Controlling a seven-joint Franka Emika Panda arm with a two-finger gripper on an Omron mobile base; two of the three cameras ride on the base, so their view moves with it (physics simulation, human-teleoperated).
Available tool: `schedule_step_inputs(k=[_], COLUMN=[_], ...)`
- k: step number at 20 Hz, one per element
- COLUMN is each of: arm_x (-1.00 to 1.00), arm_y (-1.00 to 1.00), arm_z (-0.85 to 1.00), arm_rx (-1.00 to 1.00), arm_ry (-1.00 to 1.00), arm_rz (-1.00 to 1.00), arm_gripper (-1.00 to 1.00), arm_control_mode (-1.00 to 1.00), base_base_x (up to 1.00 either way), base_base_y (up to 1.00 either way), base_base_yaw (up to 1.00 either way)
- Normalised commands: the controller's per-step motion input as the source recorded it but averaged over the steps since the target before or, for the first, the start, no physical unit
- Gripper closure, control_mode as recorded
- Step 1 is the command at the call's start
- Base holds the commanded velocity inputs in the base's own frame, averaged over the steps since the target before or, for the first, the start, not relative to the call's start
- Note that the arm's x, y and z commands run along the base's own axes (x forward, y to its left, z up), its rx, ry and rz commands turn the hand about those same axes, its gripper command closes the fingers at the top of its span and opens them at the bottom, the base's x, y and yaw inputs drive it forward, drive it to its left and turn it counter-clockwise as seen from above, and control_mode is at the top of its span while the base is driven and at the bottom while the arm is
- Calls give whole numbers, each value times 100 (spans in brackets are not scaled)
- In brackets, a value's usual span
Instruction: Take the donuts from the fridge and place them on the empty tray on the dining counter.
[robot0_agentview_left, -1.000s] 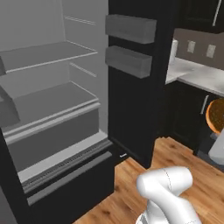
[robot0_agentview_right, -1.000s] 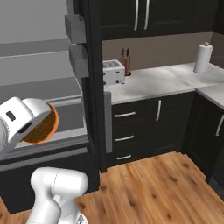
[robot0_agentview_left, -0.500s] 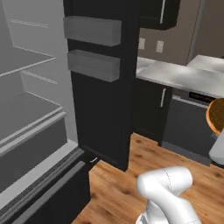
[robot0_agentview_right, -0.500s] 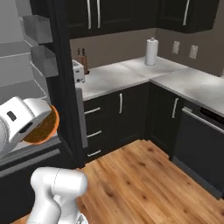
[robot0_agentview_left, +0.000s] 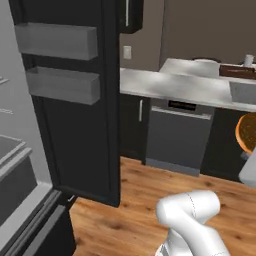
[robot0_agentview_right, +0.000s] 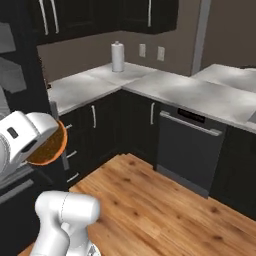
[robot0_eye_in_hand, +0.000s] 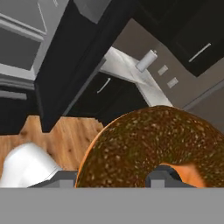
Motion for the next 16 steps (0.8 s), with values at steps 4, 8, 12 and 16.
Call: schedule_step_inputs(k=[4, 8, 12, 16], arm_x=[0, 0, 0, 0], arm_y=[0, 0, 0, 0], arm_z=[0, 0, 0, 0], arm_rx=[0, 0, 0, 0], arm_ry=[0, 0, 0, 0], arm_rz=[0, 0, 0, 0], arm_gripper=[100, 100, 100, 100], arm_control_mode=[100, 100, 100, 100], base_base_x=[52, 58, 82, 70], base_base_y=[-24, -27, -18, -22], base_base_yaw=[-47, -47, -46, -48])
